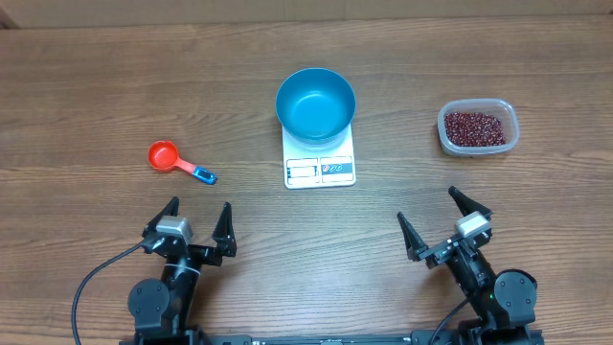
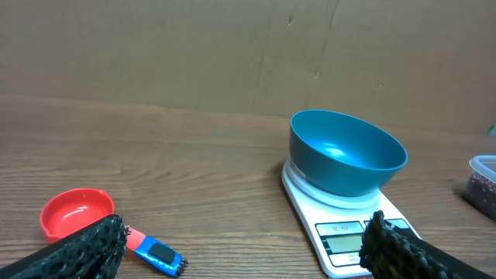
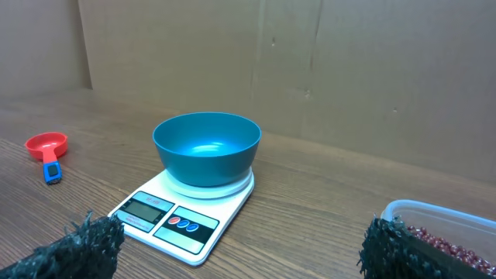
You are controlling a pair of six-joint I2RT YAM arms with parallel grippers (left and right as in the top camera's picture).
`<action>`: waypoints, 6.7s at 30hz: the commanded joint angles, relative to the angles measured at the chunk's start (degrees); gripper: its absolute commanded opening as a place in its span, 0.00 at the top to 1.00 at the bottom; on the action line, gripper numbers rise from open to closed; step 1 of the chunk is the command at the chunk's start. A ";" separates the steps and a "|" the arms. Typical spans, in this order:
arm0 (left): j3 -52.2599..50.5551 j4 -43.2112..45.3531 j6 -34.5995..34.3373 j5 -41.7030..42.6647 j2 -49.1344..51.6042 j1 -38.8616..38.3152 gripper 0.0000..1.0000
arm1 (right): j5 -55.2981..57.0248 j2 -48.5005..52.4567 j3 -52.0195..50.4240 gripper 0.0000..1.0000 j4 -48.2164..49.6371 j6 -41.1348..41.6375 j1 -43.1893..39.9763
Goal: Scoop item into bowl and weigh 150g on scale
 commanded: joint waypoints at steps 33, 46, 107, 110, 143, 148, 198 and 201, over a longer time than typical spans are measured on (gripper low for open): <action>-0.22 -0.33 -3.02 -2.36 -0.39 0.22 0.01 | 0.42 -0.46 -0.61 0.00 0.26 0.24 0.33; 0.83 0.04 -9.68 0.44 -0.37 0.22 0.00 | 0.42 -0.46 -0.61 0.00 0.26 0.24 0.33; 71.34 -47.21 -20.02 -18.49 74.99 0.22 0.01 | 0.42 -0.46 -0.61 0.00 0.26 0.24 0.33; 71.34 -47.78 -25.62 -20.94 77.88 0.22 0.00 | 0.42 -0.46 -0.61 0.00 0.26 0.24 0.33; 71.34 -40.04 -50.40 -22.95 106.44 0.26 0.00 | 0.42 -0.46 -0.61 0.00 0.26 0.24 0.33; 71.34 -38.34 -50.40 -23.02 108.32 0.26 0.00 | 0.42 -0.46 -0.61 0.00 0.26 0.24 0.33; 71.34 -35.85 -50.38 -24.61 113.39 0.31 0.81 | 0.42 -0.46 -0.61 0.00 0.26 0.24 0.33; 71.34 -36.09 -50.38 -24.61 113.39 0.31 0.84 | 0.42 -0.46 -0.61 0.00 0.26 0.24 0.33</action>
